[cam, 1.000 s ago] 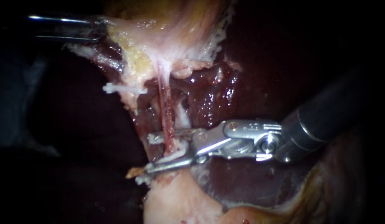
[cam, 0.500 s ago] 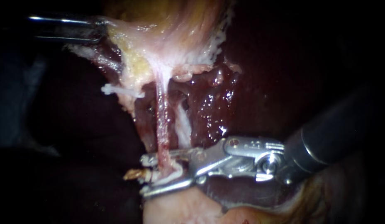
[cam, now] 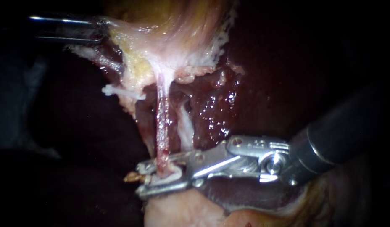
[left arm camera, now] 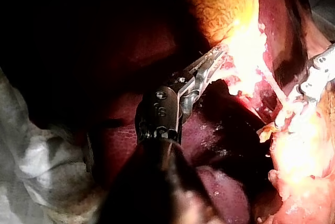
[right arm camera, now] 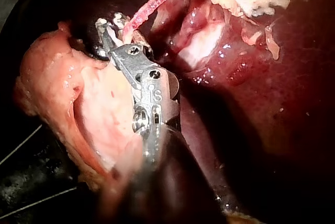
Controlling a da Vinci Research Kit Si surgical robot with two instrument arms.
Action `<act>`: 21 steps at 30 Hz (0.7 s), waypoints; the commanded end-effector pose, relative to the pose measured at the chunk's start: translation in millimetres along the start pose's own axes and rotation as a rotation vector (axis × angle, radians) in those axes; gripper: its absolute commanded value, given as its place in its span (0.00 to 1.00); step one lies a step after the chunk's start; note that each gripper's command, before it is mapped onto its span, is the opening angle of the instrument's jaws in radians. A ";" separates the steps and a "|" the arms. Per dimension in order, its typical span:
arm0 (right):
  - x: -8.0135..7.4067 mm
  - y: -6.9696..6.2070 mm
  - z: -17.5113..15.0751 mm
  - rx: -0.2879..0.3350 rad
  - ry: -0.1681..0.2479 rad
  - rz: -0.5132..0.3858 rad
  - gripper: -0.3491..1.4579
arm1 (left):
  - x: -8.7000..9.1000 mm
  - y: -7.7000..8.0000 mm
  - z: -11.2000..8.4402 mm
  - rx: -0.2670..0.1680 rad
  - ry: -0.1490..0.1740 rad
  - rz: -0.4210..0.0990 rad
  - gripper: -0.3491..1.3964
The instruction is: Clipping first clip right tube
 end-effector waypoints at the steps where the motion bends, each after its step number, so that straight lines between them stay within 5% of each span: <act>1: -0.1 -0.1 0.0 -0.001 0.000 0.019 0.06 | 0.0 0.0 0.0 0.000 0.000 0.000 0.00; 7: -0.4 0.2 -0.4 -0.003 -0.001 0.112 0.00 | 0.0 0.0 0.0 0.000 0.000 0.000 0.00; 21: -0.8 0.3 -0.5 -0.006 -0.010 0.111 0.00 | 0.0 -0.1 0.0 0.000 0.000 0.000 0.00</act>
